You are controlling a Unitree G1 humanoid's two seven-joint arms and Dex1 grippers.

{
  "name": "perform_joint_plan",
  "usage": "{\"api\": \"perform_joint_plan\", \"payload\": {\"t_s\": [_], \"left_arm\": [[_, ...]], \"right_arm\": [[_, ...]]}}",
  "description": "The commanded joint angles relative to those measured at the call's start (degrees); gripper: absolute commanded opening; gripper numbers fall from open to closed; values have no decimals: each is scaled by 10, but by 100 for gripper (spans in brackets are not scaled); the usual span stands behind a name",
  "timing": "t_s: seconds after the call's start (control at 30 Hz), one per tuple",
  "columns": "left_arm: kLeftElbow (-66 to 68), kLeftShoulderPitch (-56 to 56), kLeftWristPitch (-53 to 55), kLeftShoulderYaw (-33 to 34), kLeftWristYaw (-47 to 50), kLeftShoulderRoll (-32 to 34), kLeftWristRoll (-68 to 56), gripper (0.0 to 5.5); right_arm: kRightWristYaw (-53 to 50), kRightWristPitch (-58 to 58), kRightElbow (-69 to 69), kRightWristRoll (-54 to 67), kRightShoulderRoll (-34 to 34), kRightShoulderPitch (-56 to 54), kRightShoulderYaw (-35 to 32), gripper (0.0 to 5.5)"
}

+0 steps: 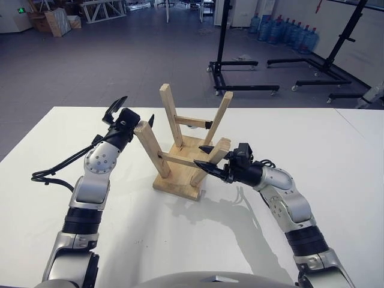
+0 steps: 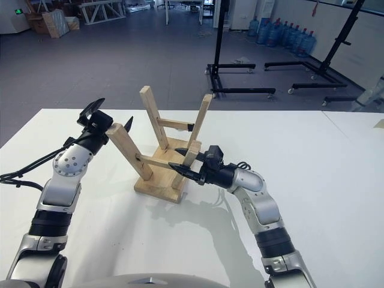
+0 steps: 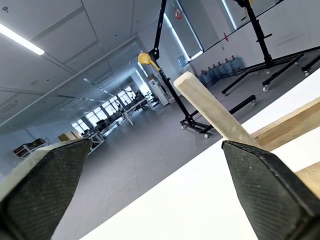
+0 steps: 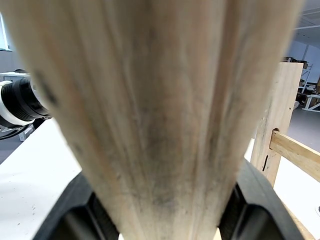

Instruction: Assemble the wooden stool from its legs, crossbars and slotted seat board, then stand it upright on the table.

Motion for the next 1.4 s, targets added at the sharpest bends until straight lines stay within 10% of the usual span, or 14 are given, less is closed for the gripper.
{"api": "perform_joint_plan", "payload": {"t_s": [0.03,0.6,0.93,1.4], "left_arm": [[-20,22,0,-74,-24,-31,10,481],[-32,31,-4,-101,-14,-18,7,481],[-18,23,-1,-93,-17,-22,-15,481],[128,-133,8,49,-93,39,-145,540]], "right_arm": [[-25,31,18,-35,29,-6,44,206],[-92,135,-24,-165,31,-66,146,206],[-118,143,-22,-104,58,-64,99,206],[-94,198,-29,-22,14,-45,15,436]]}}
